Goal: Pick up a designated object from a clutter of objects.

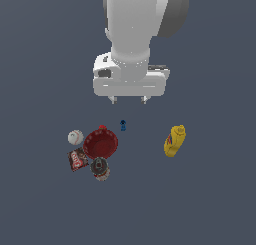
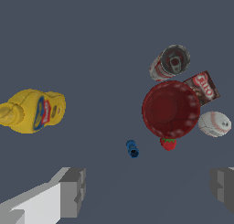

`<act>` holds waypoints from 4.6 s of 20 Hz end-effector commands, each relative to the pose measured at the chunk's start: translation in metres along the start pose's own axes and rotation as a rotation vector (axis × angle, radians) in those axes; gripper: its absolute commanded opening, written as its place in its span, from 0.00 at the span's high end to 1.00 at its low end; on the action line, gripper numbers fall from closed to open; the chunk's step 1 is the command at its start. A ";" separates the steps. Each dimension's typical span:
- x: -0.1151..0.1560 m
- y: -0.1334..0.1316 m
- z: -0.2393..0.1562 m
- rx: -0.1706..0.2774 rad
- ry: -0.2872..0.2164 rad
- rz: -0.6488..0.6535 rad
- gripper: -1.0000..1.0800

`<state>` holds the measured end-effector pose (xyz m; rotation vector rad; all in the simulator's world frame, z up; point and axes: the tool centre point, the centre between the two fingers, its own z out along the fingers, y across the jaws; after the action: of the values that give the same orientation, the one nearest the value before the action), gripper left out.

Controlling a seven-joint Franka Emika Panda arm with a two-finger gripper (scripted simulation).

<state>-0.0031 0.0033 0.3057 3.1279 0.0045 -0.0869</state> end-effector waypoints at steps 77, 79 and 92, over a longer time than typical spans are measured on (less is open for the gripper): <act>0.000 0.249 0.201 -0.013 0.051 -0.856 0.04; -0.002 0.254 0.205 -0.013 0.053 -0.871 0.04; -0.005 0.261 0.217 -0.013 0.057 -0.894 0.04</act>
<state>-0.0192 -0.2609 0.0956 2.8304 1.3623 -0.0005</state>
